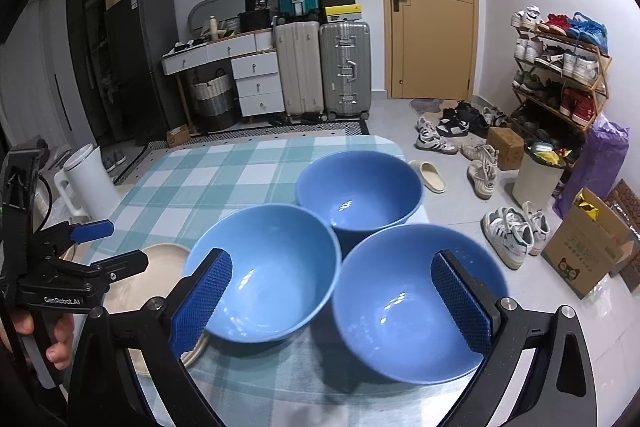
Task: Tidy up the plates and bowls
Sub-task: 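Move both grippers to the rim of a light-blue bowl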
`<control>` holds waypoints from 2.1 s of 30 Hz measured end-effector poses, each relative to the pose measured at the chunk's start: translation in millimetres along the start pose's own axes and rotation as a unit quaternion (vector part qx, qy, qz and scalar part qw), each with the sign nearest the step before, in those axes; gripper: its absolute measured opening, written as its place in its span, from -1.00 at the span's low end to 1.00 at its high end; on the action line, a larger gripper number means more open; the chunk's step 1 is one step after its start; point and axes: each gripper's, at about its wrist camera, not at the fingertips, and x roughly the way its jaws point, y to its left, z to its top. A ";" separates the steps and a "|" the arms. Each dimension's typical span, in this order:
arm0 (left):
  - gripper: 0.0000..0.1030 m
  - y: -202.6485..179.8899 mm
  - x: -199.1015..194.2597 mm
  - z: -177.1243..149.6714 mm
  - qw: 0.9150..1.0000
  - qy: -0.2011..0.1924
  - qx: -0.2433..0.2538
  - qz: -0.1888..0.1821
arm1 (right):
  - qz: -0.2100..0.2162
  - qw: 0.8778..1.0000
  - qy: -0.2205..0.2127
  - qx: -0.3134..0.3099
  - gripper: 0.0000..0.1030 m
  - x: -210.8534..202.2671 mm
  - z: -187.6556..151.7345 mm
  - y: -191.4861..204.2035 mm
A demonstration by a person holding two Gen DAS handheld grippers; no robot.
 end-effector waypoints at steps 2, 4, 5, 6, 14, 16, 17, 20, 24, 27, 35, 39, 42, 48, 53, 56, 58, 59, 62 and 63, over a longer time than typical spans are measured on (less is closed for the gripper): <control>0.98 -3.6 5.3 8.4 1.000 0.002 0.001 -0.003 | -0.002 1.000 0.000 0.002 0.98 -1.4 6.7 -7.4; 0.98 -7.5 10.4 16.7 1.000 0.004 0.003 -0.005 | -0.007 1.000 -0.002 0.004 0.98 -2.6 13.4 -14.6; 0.98 -10.0 13.6 21.8 1.000 0.006 0.004 -0.005 | -0.011 1.000 -0.002 0.005 0.98 -2.9 17.7 -19.6; 0.98 -12.3 17.0 27.0 1.000 0.007 0.005 -0.006 | -0.012 1.000 -0.002 0.007 0.98 -2.5 20.6 -22.7; 0.98 -20.1 42.9 61.1 1.000 0.020 0.007 -0.003 | -0.020 0.999 0.012 0.027 0.98 12.1 47.9 -53.3; 0.98 -21.9 49.2 68.4 1.000 0.023 0.008 -0.001 | -0.020 0.999 0.015 0.032 0.98 17.2 53.9 -59.5; 0.98 -22.6 53.9 72.9 1.000 0.026 0.008 0.000 | -0.021 0.999 0.017 0.033 0.98 20.7 57.2 -62.6; 0.98 -23.3 64.0 80.9 0.999 0.032 0.006 0.000 | -0.019 0.999 0.026 0.039 0.98 33.1 65.2 -71.3; 0.98 -24.8 79.3 90.3 0.999 0.043 0.008 0.002 | -0.023 0.998 0.040 0.042 0.98 50.9 72.9 -80.7; 0.98 -26.1 89.9 95.0 0.999 0.049 0.012 0.004 | -0.024 0.997 0.049 0.046 0.98 63.7 77.0 -85.9; 0.98 -31.5 121.5 107.8 0.998 0.067 0.017 0.004 | -0.027 0.996 0.068 0.058 0.98 88.9 82.1 -102.3; 0.98 -35.8 138.3 114.2 0.997 0.074 0.021 0.004 | -0.028 0.995 0.078 0.058 0.98 102.4 84.5 -106.8; 0.98 -38.3 154.5 118.0 0.996 0.083 0.020 0.002 | -0.027 0.994 0.087 0.060 0.98 114.4 85.0 -109.6; 0.98 -42.9 180.9 121.1 0.995 0.102 0.021 -0.005 | -0.022 0.991 0.112 0.064 0.98 141.9 82.3 -114.7; 0.95 -45.8 197.6 124.1 0.993 0.113 0.015 -0.024 | -0.009 0.990 0.124 0.064 0.98 160.1 79.7 -115.6; 0.88 -49.5 204.9 125.7 0.993 0.113 0.018 -0.026 | -0.003 0.990 0.128 0.062 0.98 168.6 78.3 -114.6; 0.84 -52.3 208.6 126.1 0.993 0.115 0.020 -0.028 | -0.001 0.989 0.132 0.060 0.94 175.1 77.3 -114.2; 0.79 -53.6 213.0 126.2 0.993 0.117 0.019 -0.028 | 0.000 0.989 0.134 0.060 0.91 177.8 77.0 -114.1; 0.62 -56.8 220.5 126.9 0.992 0.124 0.018 -0.027 | 0.004 0.988 0.145 0.058 0.68 187.6 74.3 -113.7; 0.56 -57.9 222.7 127.1 0.992 0.124 0.018 -0.029 | 0.005 0.987 0.151 0.057 0.57 191.1 73.1 -113.5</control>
